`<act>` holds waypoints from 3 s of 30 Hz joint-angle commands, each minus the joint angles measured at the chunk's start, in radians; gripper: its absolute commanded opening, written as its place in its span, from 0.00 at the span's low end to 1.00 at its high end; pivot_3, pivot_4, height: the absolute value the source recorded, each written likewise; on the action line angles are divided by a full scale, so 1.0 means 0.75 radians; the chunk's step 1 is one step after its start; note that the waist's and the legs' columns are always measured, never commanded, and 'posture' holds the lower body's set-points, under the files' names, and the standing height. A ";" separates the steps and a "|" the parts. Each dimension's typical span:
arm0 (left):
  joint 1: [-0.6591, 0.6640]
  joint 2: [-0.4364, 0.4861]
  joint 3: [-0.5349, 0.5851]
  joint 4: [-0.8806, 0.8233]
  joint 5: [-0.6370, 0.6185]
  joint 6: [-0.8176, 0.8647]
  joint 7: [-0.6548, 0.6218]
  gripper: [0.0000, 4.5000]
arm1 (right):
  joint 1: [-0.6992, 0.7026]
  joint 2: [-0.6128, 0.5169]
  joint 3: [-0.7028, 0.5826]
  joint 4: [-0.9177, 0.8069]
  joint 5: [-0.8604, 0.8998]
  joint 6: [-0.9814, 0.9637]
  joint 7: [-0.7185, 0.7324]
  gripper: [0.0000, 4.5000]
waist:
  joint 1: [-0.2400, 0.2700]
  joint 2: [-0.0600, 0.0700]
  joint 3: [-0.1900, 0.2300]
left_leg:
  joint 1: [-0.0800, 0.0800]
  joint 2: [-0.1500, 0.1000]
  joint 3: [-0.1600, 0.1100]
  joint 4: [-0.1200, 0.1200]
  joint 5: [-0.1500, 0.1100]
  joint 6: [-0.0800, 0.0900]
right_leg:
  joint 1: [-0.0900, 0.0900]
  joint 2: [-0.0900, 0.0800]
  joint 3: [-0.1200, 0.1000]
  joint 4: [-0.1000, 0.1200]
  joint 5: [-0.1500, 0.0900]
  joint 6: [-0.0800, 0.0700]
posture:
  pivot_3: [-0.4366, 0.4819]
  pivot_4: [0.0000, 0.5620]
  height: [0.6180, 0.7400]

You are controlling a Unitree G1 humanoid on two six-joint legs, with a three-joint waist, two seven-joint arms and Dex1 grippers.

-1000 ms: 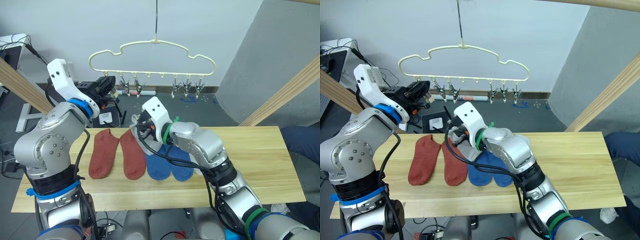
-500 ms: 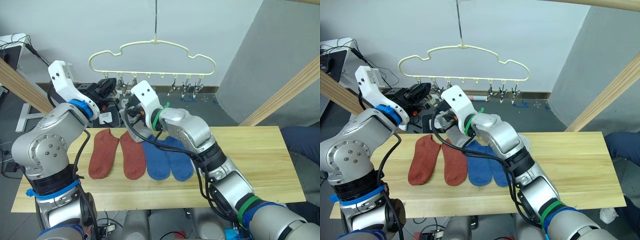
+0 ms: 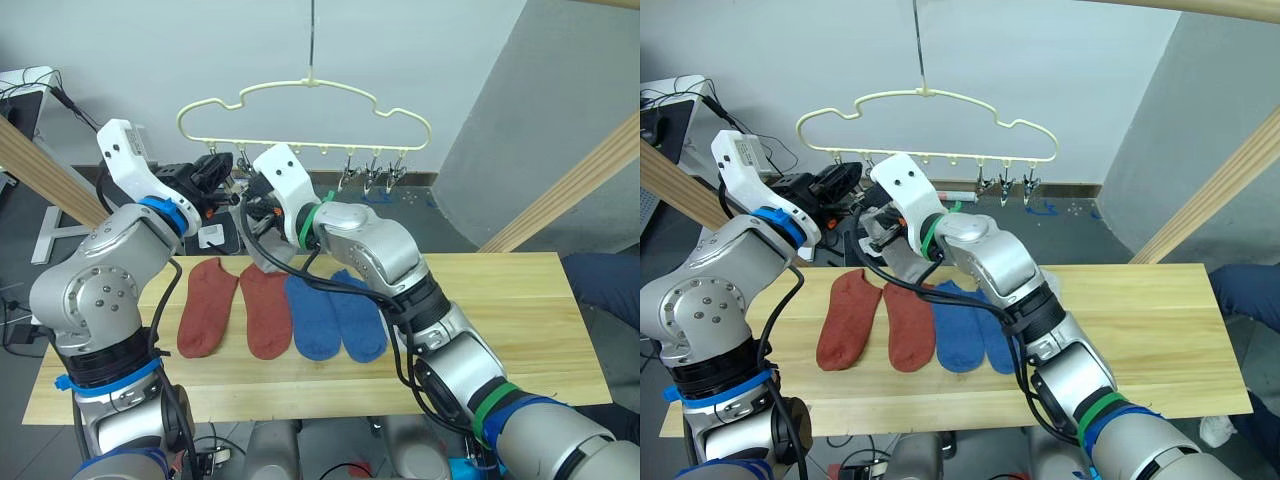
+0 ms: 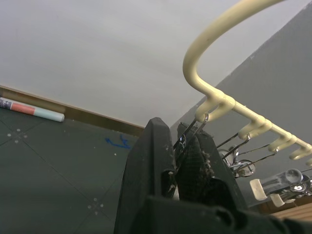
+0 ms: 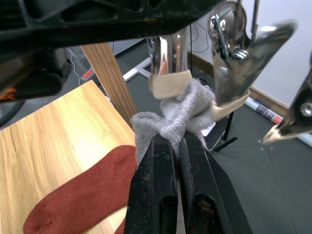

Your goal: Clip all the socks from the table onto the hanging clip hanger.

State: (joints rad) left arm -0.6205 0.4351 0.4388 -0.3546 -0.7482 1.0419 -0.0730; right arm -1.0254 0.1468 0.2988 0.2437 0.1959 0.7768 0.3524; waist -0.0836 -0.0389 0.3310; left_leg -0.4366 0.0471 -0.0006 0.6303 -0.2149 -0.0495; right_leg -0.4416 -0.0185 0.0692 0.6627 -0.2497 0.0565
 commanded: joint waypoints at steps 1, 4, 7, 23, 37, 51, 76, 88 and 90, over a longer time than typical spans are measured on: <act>-0.010 0.004 -0.002 -0.029 -0.002 -0.030 0.009 0.07 | -0.035 0.158 0.028 0.001 0.020 -0.022 -0.001 0.01 | 0.000 0.000 0.000 | 0.000 0.000 0.000 0.000 0.000 0.000 | 0.000 0.000 0.000 0.000 0.000 0.000 | 0.42 0.62 1.00; -0.011 0.001 -0.005 -0.027 -0.002 -0.036 0.013 0.07 | -0.038 0.175 0.029 -0.009 0.046 -0.013 0.000 0.01 | 0.000 0.000 0.000 | 0.000 0.000 0.000 0.000 0.000 0.000 | 0.000 0.000 0.000 0.000 0.000 0.000 | 0.42 0.62 1.00; -0.012 0.000 -0.009 -0.026 -0.003 -0.039 0.015 0.07 | -0.043 0.183 0.038 -0.011 0.062 -0.011 -0.005 0.01 | 0.000 0.000 0.000 | 0.000 0.000 0.000 0.000 0.000 0.000 | 0.000 0.000 0.000 0.000 0.000 0.000 | 0.42 0.62 1.00; -0.009 -0.014 -0.042 -0.017 0.000 -0.080 0.032 0.07 | -0.232 0.260 -0.018 0.094 0.143 -0.108 -0.035 0.01 | 0.003 0.000 0.000 | -0.001 0.000 0.000 0.000 0.000 0.000 | 0.000 -0.001 -0.001 0.000 0.000 0.000 | 0.42 0.61 1.00; 0.016 -0.010 -0.051 -0.045 -0.036 -0.063 0.021 0.13 | -0.246 0.246 -0.005 0.119 0.153 -0.132 -0.046 0.00 | 0.003 0.000 0.000 | -0.002 0.000 0.000 0.000 0.000 0.000 | -0.001 -0.001 -0.001 0.000 0.000 0.000 | 0.42 0.60 1.00; 0.048 0.053 -0.079 -0.078 -0.040 -0.030 -0.006 0.62 | -0.192 0.220 0.042 0.038 0.182 -0.065 -0.007 0.12 | 0.003 0.000 0.000 | -0.003 0.000 -0.001 0.000 0.000 0.000 | -0.002 -0.001 -0.002 0.000 0.000 0.000 | 0.41 0.59 1.00; 0.389 0.306 -0.007 -0.296 0.004 -0.094 -0.166 0.62 | 0.227 -0.274 0.030 -0.705 0.252 0.408 0.123 0.63 | 0.005 -0.001 0.000 | -0.004 -0.001 -0.002 0.001 0.000 0.000 | -0.002 -0.002 -0.003 0.001 0.000 0.000 | 0.41 0.58 1.00; 0.465 0.303 -0.044 -0.414 0.055 -0.250 -0.228 0.62 | 0.480 -0.635 -0.356 -1.131 0.560 0.449 0.333 0.63 | 0.003 -0.002 -0.001 | -0.004 -0.001 0.000 0.001 0.000 0.000 | -0.002 -0.002 -0.001 -0.001 0.000 0.000 | 0.36 0.53 1.00; 0.490 0.297 -0.052 -0.426 0.069 -0.285 -0.245 0.62 | 0.520 -0.690 -0.426 -1.162 0.627 0.431 0.373 0.63 | 0.003 -0.002 -0.001 | -0.004 -0.001 0.000 0.001 0.000 0.000 | -0.002 -0.002 -0.001 -0.001 0.000 0.000 | 0.35 0.52 1.00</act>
State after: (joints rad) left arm -0.2582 0.6506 0.3976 -0.6286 -0.7084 0.8677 -0.2421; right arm -0.6442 -0.3643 0.0224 -0.5701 0.6095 1.1196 0.5966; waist -0.0815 -0.0402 0.3301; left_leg -0.4396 0.0465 -0.0006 0.6313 -0.2147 -0.0497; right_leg -0.4428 -0.0196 0.0683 0.6623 -0.2497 0.0564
